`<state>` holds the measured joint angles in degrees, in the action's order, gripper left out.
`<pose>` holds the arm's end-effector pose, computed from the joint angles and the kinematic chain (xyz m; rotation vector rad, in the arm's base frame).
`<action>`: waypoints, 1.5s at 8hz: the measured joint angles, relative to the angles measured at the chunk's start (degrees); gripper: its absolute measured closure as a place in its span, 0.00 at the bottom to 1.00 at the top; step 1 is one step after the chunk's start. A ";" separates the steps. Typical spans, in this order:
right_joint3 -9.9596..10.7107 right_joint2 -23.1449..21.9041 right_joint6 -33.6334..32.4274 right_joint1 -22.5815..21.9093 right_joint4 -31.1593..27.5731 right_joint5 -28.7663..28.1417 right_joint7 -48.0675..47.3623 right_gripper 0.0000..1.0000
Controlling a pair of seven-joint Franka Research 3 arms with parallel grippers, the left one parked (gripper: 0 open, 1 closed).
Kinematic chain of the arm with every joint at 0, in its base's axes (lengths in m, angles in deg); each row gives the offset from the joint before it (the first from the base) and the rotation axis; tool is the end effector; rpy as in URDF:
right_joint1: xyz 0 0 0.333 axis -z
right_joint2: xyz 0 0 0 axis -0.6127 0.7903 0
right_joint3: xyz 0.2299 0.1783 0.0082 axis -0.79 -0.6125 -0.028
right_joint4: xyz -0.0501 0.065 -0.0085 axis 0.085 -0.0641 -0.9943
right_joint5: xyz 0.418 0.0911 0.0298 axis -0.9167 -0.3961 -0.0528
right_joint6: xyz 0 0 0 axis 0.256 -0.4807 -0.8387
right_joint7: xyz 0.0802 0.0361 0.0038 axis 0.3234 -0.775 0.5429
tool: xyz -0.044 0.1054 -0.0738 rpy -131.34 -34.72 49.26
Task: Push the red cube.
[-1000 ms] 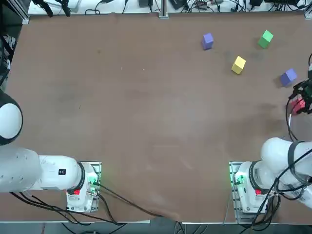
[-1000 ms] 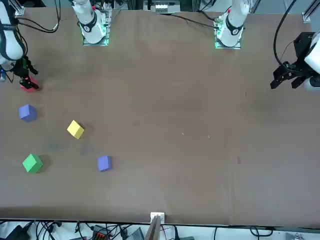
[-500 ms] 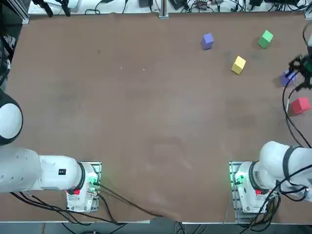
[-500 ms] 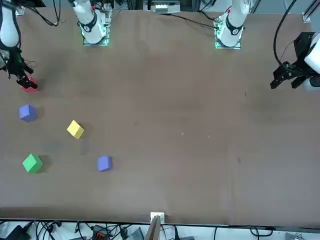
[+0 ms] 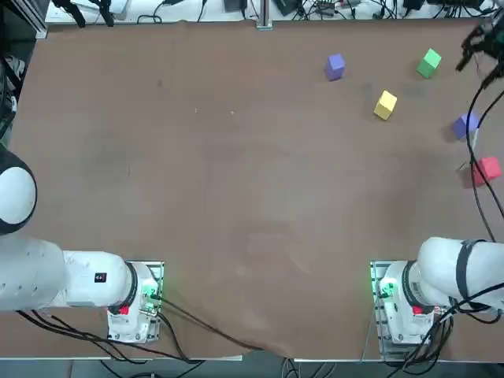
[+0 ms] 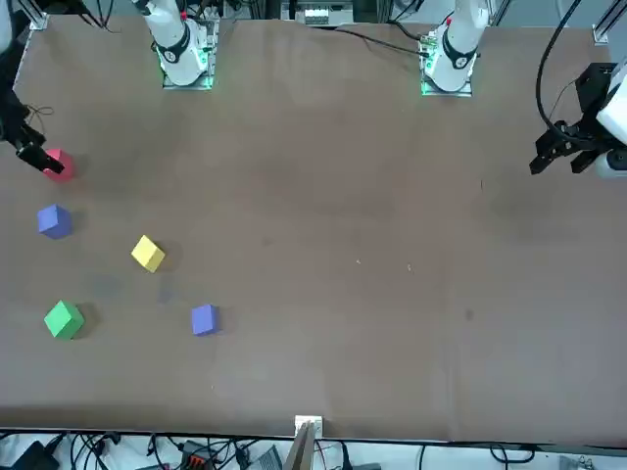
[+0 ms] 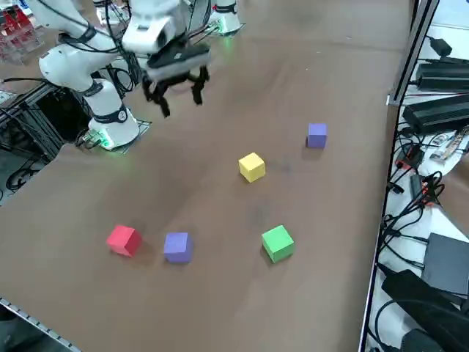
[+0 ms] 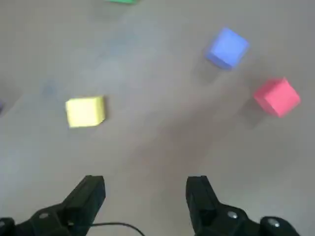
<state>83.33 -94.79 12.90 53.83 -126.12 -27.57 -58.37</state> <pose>0.5375 -0.1466 0.4594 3.0008 -0.9141 -0.0927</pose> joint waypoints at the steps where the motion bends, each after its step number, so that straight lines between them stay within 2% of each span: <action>1: 0.01 0.29 -1.65 -1.95 2.49 0.02 5.12 0.00; 3: 0.04 0.73 -4.47 -5.18 7.19 0.02 14.28 0.00; 5: -0.09 1.31 -5.70 -8.79 12.00 -0.01 18.31 0.00; 6: 0.55 2.41 -7.48 -11.64 14.83 0.13 18.50 0.00; 7: 2.07 3.48 -9.47 -14.76 16.94 0.29 18.62 0.00; 8: 3.06 4.12 -10.40 -17.23 17.97 0.38 18.73 0.00; 12: 3.79 4.25 -14.11 -21.76 18.48 0.78 19.84 0.00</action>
<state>87.12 -90.54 -1.20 32.07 -107.64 -26.78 -38.53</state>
